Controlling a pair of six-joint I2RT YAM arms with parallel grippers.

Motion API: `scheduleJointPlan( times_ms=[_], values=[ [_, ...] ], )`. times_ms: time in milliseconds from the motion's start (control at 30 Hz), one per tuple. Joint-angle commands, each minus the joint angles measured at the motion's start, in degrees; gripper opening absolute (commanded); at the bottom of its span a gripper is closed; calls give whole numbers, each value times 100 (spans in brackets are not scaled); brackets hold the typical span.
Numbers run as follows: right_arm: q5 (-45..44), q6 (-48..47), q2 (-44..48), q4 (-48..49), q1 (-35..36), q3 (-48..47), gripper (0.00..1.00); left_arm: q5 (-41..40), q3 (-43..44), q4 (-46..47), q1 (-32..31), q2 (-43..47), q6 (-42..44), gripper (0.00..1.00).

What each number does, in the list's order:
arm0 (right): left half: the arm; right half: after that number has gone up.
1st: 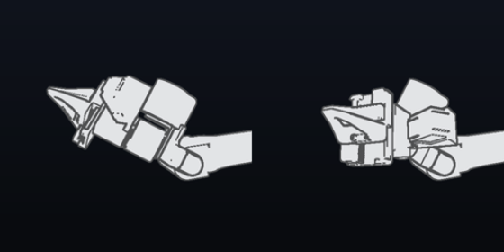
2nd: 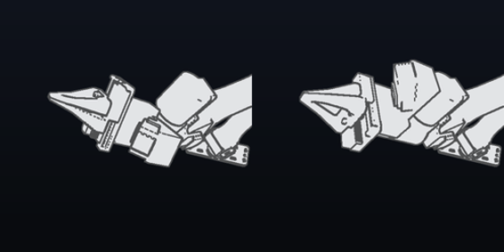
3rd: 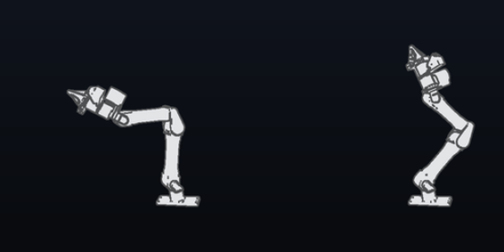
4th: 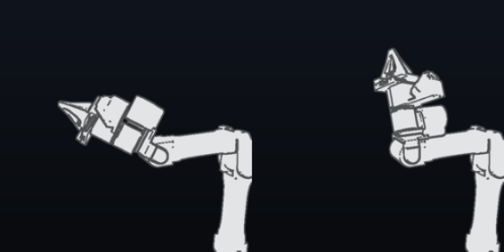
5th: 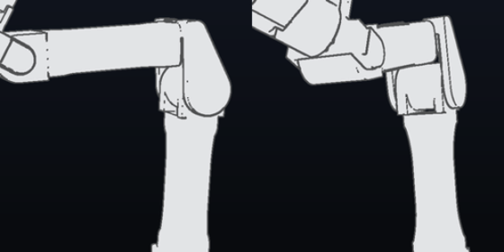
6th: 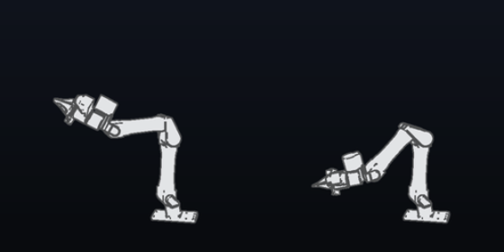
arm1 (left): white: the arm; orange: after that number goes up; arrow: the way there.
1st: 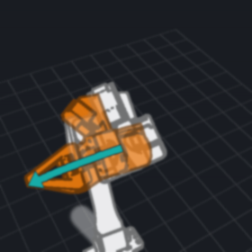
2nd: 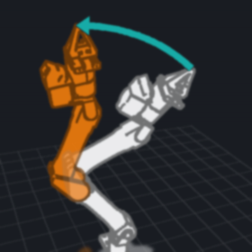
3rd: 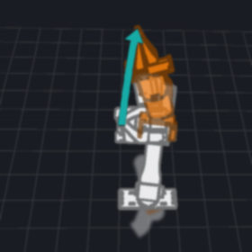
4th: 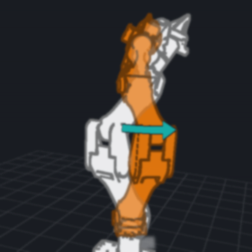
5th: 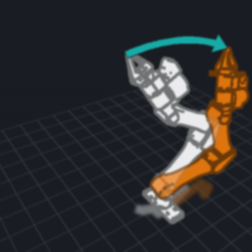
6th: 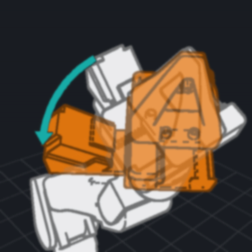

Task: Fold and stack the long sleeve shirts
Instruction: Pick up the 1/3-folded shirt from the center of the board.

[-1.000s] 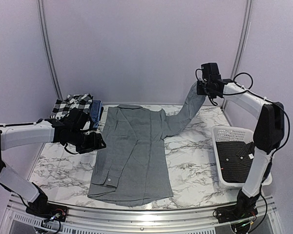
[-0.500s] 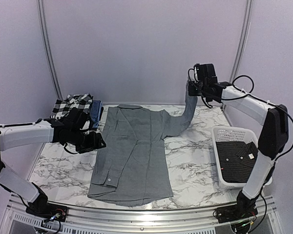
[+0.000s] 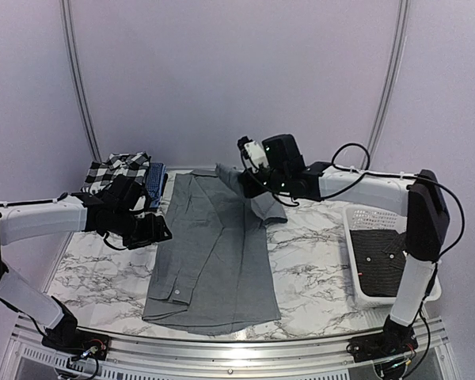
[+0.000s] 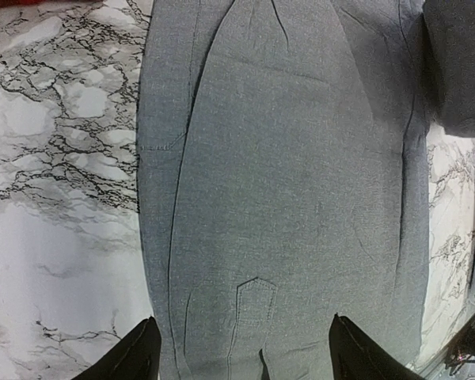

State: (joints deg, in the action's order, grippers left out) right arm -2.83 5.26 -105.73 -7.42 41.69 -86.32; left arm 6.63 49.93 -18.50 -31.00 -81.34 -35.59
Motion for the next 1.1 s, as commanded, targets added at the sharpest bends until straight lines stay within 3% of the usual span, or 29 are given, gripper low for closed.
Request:
scheduleJointPlan(
  times_ms=[0,167,233,367,533,800,1067],
  values=[
    [575,66,-301,249,276,305,0,60,101,-147,-11,28,-25,75],
    [359,453,-229,408,276,475,0,225,152,-48,-51,-29,5,75],
    [-209,597,-237,117,197,283,0,170,271,29,-269,0,150,75],
    [-557,992,-328,-544,-373,-257,0,-357,697,-9,-1122,-256,226,75],
    [-139,1202,-216,-538,-1054,-210,0,-1129,1245,-51,-2328,-916,134,72],
    [147,1326,-87,-534,-1575,14,0,-2412,3200,-729,-4240,-2605,185,66],
    [438,1389,113,-463,-1981,341,0,-2708,4898,-1516,-5218,-4255,16,58]
  ],
)
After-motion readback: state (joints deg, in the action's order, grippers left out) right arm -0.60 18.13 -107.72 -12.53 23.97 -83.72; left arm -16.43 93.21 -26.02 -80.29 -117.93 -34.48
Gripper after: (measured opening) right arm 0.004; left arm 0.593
